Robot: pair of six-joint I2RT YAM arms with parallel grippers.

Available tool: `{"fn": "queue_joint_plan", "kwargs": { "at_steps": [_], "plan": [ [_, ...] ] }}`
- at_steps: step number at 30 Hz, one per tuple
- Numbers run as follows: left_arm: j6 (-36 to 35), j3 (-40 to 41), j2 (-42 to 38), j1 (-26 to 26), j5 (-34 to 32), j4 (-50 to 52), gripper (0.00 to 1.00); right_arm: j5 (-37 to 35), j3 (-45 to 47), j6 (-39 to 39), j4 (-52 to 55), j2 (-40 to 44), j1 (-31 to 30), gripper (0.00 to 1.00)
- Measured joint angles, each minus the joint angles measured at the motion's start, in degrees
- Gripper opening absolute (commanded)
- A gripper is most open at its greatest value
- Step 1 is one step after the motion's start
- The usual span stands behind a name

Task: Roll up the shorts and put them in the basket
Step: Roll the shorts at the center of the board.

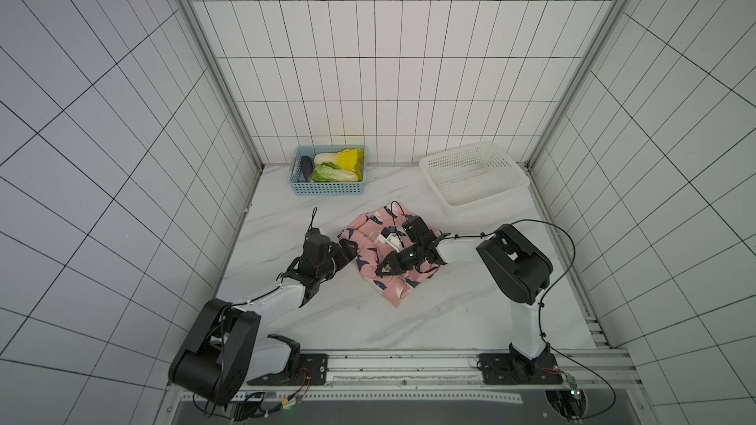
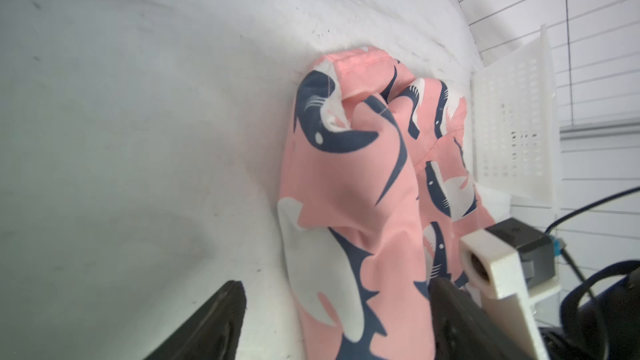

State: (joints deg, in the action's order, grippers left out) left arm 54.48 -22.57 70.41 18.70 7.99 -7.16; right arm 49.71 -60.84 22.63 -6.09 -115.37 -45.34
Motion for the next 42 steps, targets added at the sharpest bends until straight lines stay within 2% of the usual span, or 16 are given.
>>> {"fn": "queue_joint_plan", "kwargs": {
  "at_steps": [3, 6, 12, 16, 18, 21, 26, 27, 28, 29, 34, 37, 42],
  "plan": [
    [-0.8, 0.0, -0.6, -0.1, -1.4, 1.3, 0.91, 0.0, 0.0, 0.0, 0.0, -0.1, 0.0, 0.0],
    [-1.1, 0.0, 4.3, -0.4, -0.4, -0.6, 0.9, 0.4, 0.0, 0.0, -0.3, -0.3, 0.0, 0.0],
    [-2.0, -1.9, 15.9, -0.7, 4.4, -16.2, 0.89, 0.7, 0.0, 0.0, -0.5, -0.6, 0.0, 0.0],
    [-2.8, -3.4, 20.8, 0.7, 7.3, -22.2, 0.86, 1.2, -0.1, 0.0, -0.7, -0.9, 0.0, 0.0],
    [-3.0, -4.5, 22.8, 1.7, 8.2, -23.5, 0.79, 1.7, -0.1, 0.0, -0.9, -1.2, 0.0, 0.0],
    [-2.7, -6.1, 26.5, 2.6, 9.2, -25.9, 0.61, 2.0, -0.2, -0.1, -1.0, -1.4, 0.0, 0.0],
    [-0.6, -6.6, 31.2, 2.5, 11.0, -29.8, 0.12, 1.9, -0.2, -0.6, -0.8, -1.4, 0.0, 0.0],
    [-0.2, -6.5, 31.5, 2.4, 11.1, -29.7, 0.04, 1.9, -0.2, -0.7, -0.8, -1.4, 0.0, 0.01],
    [0.1, -6.5, 31.5, 2.4, 11.2, -29.7, 0.0, 1.9, -0.2, -0.9, -0.7, -1.4, 0.0, 0.02],
    [0.1, -6.5, 31.2, 2.4, 11.2, -29.2, 0.0, 1.8, -0.2, -1.1, -0.5, -1.3, 0.0, 0.03],
    [-0.5, -7.2, 26.0, 2.6, 8.8, -19.5, 0.0, -2.4, -0.2, -3.9, 3.8, 1.2, -0.3, 0.3],
    [-1.6, -8.0, 21.2, 3.2, 6.3, -11.2, 0.0, -10.2, -0.4, -6.8, 9.8, 4.7, -1.1, 0.4],
    [-2.3, -9.1, 15.2, 4.0, 2.0, -0.2, 0.0, -24.6, -1.6, -11.4, 18.8, 9.5, -4.8, 0.5]
  ]
}}
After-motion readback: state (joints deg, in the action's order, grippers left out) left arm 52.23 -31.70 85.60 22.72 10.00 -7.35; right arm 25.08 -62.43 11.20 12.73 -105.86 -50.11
